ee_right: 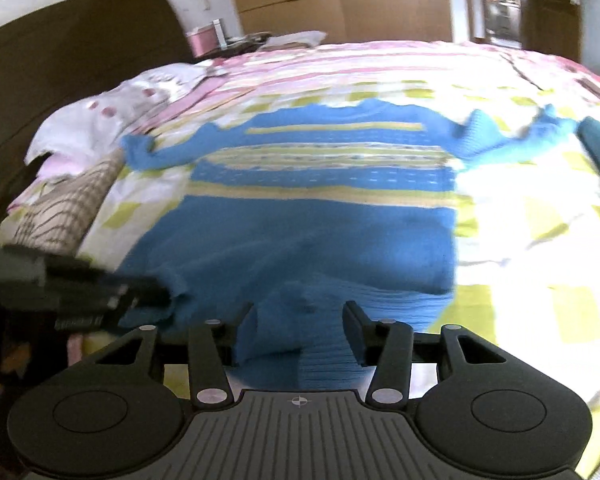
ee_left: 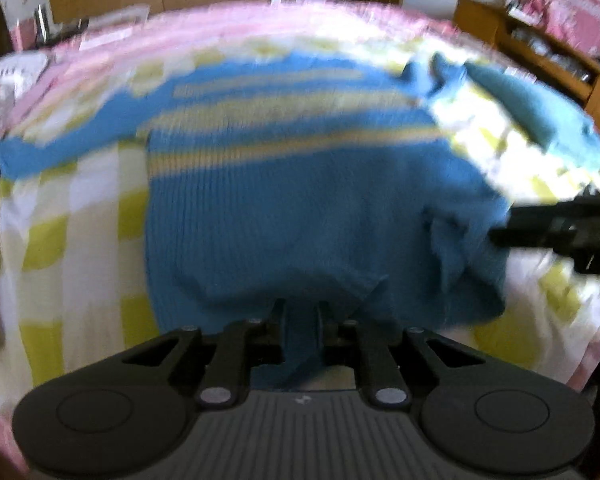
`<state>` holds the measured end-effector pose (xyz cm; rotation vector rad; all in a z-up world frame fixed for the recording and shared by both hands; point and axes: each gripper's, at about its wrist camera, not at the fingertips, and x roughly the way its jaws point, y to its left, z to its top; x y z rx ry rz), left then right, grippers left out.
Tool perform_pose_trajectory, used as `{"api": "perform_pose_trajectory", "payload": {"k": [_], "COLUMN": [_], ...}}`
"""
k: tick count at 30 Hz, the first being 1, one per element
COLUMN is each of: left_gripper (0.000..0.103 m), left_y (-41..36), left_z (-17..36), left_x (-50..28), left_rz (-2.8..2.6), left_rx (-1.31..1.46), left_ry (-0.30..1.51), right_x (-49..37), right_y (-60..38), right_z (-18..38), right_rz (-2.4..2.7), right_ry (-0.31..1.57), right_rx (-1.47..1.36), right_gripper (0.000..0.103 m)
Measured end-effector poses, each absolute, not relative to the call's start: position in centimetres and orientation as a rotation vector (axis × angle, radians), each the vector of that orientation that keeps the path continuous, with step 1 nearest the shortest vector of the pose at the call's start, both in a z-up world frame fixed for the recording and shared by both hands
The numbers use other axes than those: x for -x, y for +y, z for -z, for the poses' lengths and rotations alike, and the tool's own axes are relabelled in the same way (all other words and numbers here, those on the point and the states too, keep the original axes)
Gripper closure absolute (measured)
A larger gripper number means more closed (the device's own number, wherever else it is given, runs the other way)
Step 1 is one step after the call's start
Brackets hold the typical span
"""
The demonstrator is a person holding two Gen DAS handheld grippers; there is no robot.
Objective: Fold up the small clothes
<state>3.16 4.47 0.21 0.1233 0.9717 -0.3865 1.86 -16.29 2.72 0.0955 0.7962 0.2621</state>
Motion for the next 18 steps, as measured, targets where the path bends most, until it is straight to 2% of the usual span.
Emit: {"api": "perform_pose_trajectory", "payload": {"k": [4,9,14,18], "left_gripper": [0.083,0.082,0.070,0.065], "left_y": [4.9,4.3,2.1,0.0], "left_z": [0.3,-1.9,-3.8,-4.1], "left_x": [-2.1,-1.2,-1.6,-2.4], "left_rz": [0.377,0.386,0.379,0.354], "left_rx": [-0.132,-0.109,-0.103,-0.097], "left_ry": [1.012,0.964,0.881,0.858], "right_x": [-2.0,-1.9,-1.9,-2.1], "right_y": [-17.8,-18.4,-18.6,-18.9], "right_z": [-2.2,-1.9,-2.4,-2.8], "right_rz": [-0.216,-0.180,-0.140,-0.109], "right_ry": [0.805,0.817,0.796,0.776], "right_rx": [-0.130,-0.155,-0.162,-0.175], "right_gripper": [0.053,0.052,0.049,0.047]}}
